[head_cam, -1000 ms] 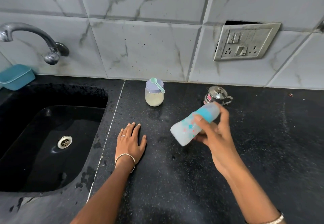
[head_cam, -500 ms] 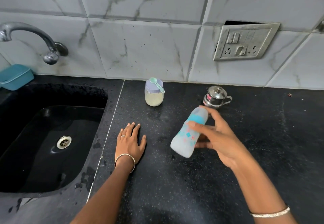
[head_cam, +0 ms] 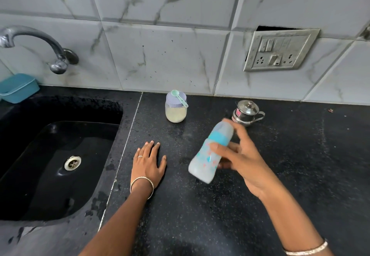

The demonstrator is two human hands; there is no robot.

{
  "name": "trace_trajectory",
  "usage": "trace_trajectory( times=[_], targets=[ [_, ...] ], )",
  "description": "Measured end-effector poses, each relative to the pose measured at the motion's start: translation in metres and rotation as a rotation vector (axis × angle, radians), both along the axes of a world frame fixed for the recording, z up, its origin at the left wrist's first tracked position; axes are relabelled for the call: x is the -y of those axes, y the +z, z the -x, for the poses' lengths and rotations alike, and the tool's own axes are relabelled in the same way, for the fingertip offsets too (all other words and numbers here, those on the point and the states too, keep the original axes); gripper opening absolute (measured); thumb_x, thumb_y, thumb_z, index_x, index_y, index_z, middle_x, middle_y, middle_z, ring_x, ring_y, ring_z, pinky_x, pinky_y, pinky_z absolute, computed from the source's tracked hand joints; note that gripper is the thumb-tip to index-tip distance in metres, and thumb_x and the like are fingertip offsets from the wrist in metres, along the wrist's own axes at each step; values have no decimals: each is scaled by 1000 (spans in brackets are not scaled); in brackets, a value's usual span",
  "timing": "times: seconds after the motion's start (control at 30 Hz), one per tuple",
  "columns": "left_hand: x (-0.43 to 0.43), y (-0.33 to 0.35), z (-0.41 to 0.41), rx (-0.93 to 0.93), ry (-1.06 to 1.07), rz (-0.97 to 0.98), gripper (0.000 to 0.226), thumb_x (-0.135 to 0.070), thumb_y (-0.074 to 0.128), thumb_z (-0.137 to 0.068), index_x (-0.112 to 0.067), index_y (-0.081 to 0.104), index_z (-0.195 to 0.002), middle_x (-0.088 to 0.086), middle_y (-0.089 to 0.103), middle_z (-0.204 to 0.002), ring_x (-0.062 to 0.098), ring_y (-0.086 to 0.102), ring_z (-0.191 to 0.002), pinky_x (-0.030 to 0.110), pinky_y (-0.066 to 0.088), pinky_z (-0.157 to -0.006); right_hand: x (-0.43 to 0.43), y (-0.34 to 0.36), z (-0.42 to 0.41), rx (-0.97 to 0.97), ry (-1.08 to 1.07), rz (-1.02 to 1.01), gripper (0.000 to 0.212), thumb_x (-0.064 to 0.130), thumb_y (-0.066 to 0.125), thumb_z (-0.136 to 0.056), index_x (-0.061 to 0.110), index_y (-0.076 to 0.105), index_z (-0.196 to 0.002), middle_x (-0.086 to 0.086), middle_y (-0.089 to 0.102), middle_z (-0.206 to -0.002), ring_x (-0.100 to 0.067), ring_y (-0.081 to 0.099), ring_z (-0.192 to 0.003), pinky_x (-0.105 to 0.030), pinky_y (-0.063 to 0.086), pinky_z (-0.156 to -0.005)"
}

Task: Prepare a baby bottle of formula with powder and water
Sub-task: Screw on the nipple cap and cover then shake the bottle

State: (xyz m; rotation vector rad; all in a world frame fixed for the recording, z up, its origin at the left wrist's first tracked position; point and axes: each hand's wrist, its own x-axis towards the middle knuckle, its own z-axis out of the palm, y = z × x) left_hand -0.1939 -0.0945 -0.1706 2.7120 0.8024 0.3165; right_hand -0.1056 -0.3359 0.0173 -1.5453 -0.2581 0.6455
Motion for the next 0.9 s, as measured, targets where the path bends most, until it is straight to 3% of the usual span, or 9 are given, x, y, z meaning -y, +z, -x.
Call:
trace_trajectory(
  times=[0.07, 0.2, 0.3, 0.37, 0.5, 0.63, 0.8, 0.9],
  targets=[
    [0, 0, 1, 5, 0, -1, 70, -58, 24, -93, -19, 49, -146, 6, 45, -155, 25, 34, -148, 45, 23, -124, 1, 5, -2, 0, 53, 21, 72, 25, 86, -73, 45, 55, -135, -19, 75, -113, -23, 78, -96, -33, 61, -67],
    [0, 1, 1, 2, -1, 14, 62, -53, 35, -97, -18, 48, -146, 6, 44, -155, 25, 33, -148, 44, 22, -124, -9, 0, -4, 23, -170, -110, 62, 18, 78, -88, 39, 48, -139, -10, 75, -111, -16, 77, -90, -30, 61, -66],
    [0, 1, 1, -6, -5, 19, 57, -49, 43, -100, -19, 46, -148, 6, 42, -157, 25, 31, -150, 43, 19, -125, -10, 1, 1, 11, -9, -25, 74, 26, 85, -76, 44, 51, -139, -14, 75, -114, -21, 77, -97, -34, 61, -70],
    [0, 1, 1, -7, 1, 18, 60, -52, 38, -98, -19, 47, -147, 6, 43, -156, 25, 32, -149, 44, 21, -124, -7, 5, -2, 27, -5, -11, 75, 24, 86, -74, 43, 52, -139, -12, 76, -111, -19, 78, -96, -32, 61, -69],
    [0, 0, 1, 23, 0, 7, 68, -57, 27, -93, -18, 50, -144, 6, 47, -153, 26, 37, -146, 44, 25, -123, -6, 3, -10, 52, -194, -115, 60, 19, 77, -89, 39, 49, -138, -1, 79, -99, -15, 78, -90, -29, 62, -65],
    [0, 0, 0, 13, 5, 2, 72, -59, 23, -92, -19, 50, -145, 6, 47, -153, 26, 36, -147, 44, 24, -123, -2, 3, -2, 28, 59, 62, 76, 25, 84, -80, 44, 48, -144, -10, 80, -101, -19, 78, -93, -32, 61, -69],
    [0, 1, 0, -3, 1, 1, 68, -57, 27, -94, -19, 48, -146, 6, 45, -154, 25, 34, -148, 44, 23, -123, -2, 0, -7, 49, -182, -58, 69, 23, 81, -85, 46, 48, -141, -11, 75, -110, -23, 76, -99, -30, 60, -68],
    [0, 0, 0, -12, -4, 4, 58, -51, 40, -99, -19, 46, -148, 5, 43, -156, 25, 32, -149, 43, 21, -124, -1, 2, 0, 38, 31, 42, 71, 25, 84, -80, 49, 51, -139, -15, 77, -106, -27, 76, -101, -35, 62, -74]
  ],
)
